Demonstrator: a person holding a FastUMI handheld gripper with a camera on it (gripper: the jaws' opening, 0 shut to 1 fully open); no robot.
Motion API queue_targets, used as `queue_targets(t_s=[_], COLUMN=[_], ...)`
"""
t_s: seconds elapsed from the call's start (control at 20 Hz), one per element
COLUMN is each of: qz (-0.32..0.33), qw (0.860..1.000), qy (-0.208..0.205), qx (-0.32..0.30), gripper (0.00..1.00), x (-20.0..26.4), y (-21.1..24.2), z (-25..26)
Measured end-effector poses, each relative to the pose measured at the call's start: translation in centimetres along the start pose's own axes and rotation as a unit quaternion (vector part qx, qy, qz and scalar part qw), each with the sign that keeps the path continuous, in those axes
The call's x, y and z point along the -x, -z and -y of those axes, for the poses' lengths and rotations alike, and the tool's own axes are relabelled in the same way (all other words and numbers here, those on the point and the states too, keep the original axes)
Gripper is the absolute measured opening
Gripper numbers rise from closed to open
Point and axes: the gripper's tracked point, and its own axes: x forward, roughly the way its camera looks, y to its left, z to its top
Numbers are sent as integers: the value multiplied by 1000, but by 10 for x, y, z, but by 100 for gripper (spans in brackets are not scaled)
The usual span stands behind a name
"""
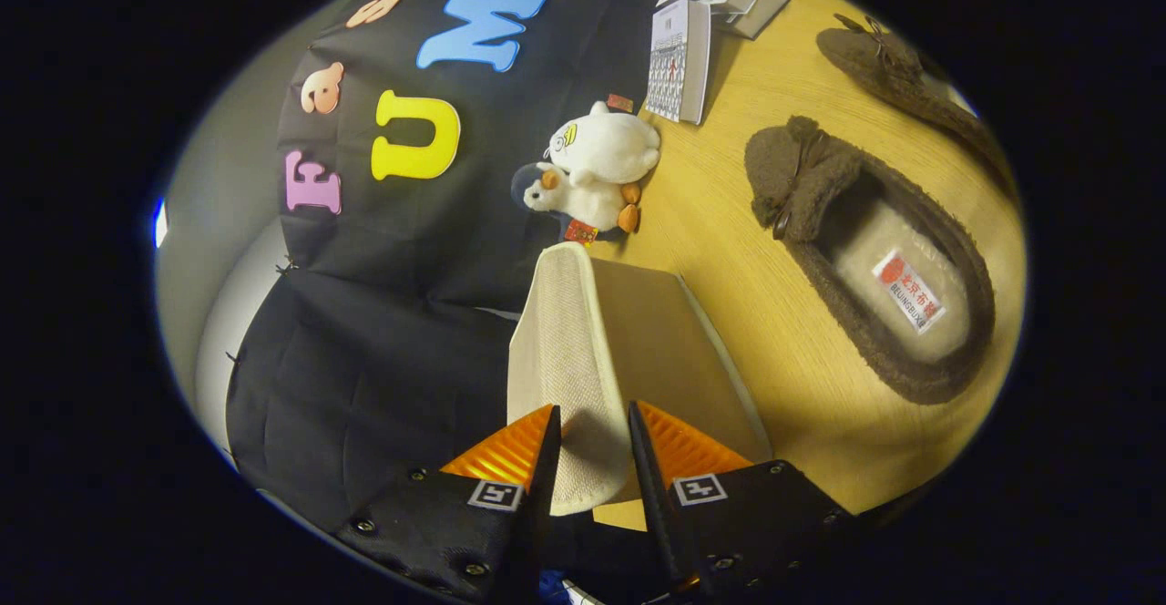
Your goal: Open the storage box then place both shoes into the box .Put the left shoe in first, then the right shoe, with the right side of both shoes facing outward in a uniform manner.
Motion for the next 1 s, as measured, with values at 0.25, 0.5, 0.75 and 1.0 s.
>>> queue_targets(t_s=[0.25, 0.5, 0.75, 1.0], qz=[-33, -60, -72, -44], qw=[999, 998, 997, 998], qy=[-14, -30, -29, -42], qx=[-10, -14, 1, -34], gripper=[46, 46, 46, 5], x=[-1, -2, -1, 4], y=[11, 19, 24, 4], z=[-6, -11, -9, -19])
